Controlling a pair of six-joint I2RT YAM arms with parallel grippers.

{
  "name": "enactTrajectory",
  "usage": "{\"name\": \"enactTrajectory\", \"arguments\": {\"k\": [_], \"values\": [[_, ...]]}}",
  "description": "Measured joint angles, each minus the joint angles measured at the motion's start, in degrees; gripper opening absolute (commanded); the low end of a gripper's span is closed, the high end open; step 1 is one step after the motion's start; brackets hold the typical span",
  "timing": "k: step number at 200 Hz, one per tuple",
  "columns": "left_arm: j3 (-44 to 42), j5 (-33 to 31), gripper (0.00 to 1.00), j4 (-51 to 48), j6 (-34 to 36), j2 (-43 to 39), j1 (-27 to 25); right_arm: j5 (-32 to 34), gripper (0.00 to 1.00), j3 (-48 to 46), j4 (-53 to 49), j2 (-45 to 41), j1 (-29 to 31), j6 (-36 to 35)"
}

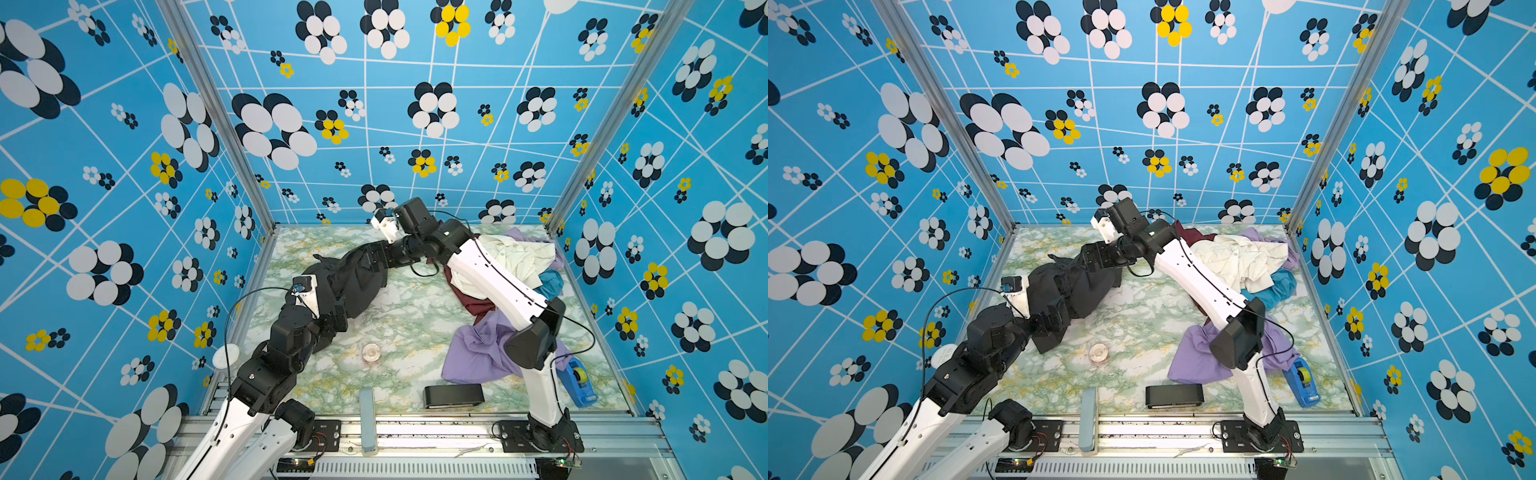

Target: Pick out a specific cloth from the pile

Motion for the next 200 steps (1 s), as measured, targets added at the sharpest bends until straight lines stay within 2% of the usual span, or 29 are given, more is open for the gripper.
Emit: {"name": "enactTrajectory", "arguments": {"k": [23, 48, 75, 94, 123, 145, 178, 200], "values": [[0.79, -2.08, 0.99, 0.07, 1.36, 3.67, 0.02, 4.48, 0.99, -14.78, 0.50, -12.00, -5.35, -1.84], [0.83, -4.72, 0.99, 0.96, 3.08, 9.05, 0.92, 11.06, 0.99, -31.71, 4.79, -26.53, -16.26, -2.75], [-1.70, -5.57, 0.99, 7.13, 4.98, 15.30, 5.75, 18.91, 0.99, -49.31, 12.13, -41.20, -25.42, -4.39], [-5.53, -5.51, 0.99, 12.92, 6.03, 18.71, 9.66, 23.17, 0.99, -59.80, 19.30, -46.84, -30.36, -5.25], [-13.05, -3.56, 0.99, 25.40, 8.26, 22.10, 15.06, 30.27, 0.99, -74.58, 33.40, -47.47, -36.63, -6.45], [-16.50, -2.16, 0.99, 33.77, 10.38, 25.20, 17.07, 33.55, 0.99, -84.06, 44.35, -45.35, -39.15, -7.39], [-19.21, -0.04, 0.99, 46.53, 12.76, 31.61, 18.97, 36.02, 0.99, -92.61, 60.67, -40.98, -39.36, -8.07], [-21.11, 1.01, 0.99, 54.03, 13.92, 35.91, 19.65, 37.05, 0.99, -94.64, 68.26, -38.51, -39.36, -9.14]]}}
